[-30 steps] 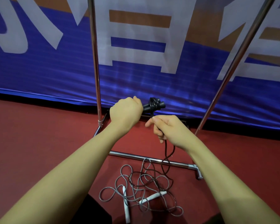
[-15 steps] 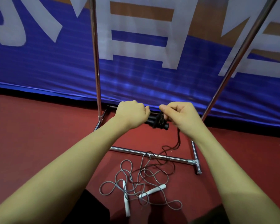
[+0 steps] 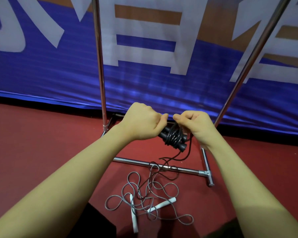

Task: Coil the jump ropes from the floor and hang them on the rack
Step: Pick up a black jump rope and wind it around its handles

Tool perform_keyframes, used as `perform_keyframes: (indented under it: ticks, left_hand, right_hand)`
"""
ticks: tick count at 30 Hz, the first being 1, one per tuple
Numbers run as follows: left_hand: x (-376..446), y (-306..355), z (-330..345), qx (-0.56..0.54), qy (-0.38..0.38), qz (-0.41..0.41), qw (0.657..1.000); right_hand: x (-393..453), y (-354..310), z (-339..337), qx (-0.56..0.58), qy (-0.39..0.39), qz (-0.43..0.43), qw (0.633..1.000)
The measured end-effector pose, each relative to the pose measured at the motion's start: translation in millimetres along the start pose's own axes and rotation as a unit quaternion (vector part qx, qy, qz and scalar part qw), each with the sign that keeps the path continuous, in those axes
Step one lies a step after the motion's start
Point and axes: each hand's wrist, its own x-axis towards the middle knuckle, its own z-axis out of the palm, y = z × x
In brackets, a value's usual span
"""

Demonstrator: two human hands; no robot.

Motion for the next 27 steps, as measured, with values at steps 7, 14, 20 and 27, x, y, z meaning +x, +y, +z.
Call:
perform_keyframes:
  ticks: [7,14,20,27]
  left_hand:
    - [6.2,6.5,-15.0,-0.131,-0.008,-0.16,0.978]
    - [17.5,-1.0,-7.6,-0.282,-0.037,-0.438,0.853]
    - [14.4,-9.3,7.1,-0.232,-0.111,-0.491,0.833]
    - [5.7,-12.1,18.9,-0.104,-0.142,-0.456,0.872]
  right_hand:
    - [1.3,4.1,0.6,0.087,-0.006,-0.003,0.996]
    - [-2.7,4.2,15.2,0.11,-0.072,0.023,0.991]
    - [-9.7,7.7,31.0,0.082,-0.143,0.027,0.986]
    - [-14.9,2.5,31.2,0.003,-0.195,0.033,0.98]
